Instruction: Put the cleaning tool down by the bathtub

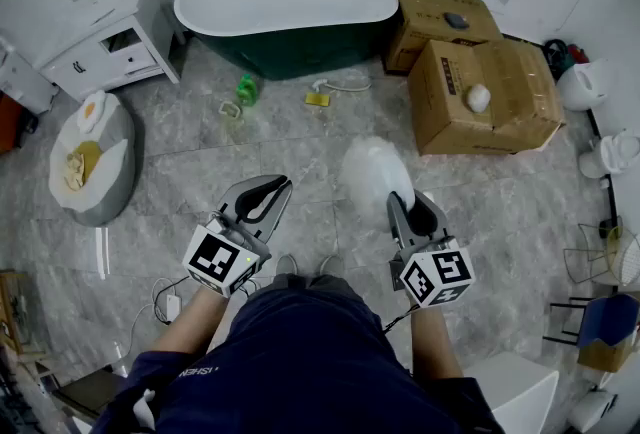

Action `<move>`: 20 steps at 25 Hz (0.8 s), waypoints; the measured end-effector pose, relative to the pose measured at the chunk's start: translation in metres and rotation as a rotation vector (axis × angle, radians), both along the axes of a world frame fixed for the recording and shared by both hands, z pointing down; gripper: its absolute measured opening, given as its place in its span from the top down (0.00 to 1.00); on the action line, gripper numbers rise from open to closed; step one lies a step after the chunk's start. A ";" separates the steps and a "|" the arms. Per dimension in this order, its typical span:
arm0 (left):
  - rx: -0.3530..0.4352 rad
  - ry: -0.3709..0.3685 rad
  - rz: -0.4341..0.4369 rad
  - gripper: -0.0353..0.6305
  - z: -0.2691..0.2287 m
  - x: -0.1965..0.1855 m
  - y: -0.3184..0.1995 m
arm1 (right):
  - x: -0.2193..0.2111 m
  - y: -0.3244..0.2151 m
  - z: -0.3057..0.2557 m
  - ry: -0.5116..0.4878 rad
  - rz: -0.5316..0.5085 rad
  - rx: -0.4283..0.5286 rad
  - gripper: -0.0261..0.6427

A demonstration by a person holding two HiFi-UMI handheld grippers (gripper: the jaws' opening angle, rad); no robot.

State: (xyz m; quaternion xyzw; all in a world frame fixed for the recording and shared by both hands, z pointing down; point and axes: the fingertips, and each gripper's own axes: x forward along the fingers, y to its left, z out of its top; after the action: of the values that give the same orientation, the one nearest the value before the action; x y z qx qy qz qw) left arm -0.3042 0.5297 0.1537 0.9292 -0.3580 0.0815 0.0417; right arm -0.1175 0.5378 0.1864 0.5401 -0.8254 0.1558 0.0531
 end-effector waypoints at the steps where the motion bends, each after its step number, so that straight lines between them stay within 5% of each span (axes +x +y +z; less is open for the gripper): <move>1: 0.003 -0.001 -0.002 0.88 0.001 -0.001 -0.002 | 0.001 -0.001 0.001 0.000 0.000 -0.001 0.82; 20: -0.002 -0.012 0.021 0.88 0.009 0.016 -0.003 | 0.015 -0.003 0.010 0.003 0.024 -0.021 0.82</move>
State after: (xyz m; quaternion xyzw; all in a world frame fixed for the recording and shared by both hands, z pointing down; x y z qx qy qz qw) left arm -0.2881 0.5267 0.1624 0.9323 -0.3486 0.0878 0.0395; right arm -0.1022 0.5344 0.1959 0.5494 -0.8172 0.1641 0.0581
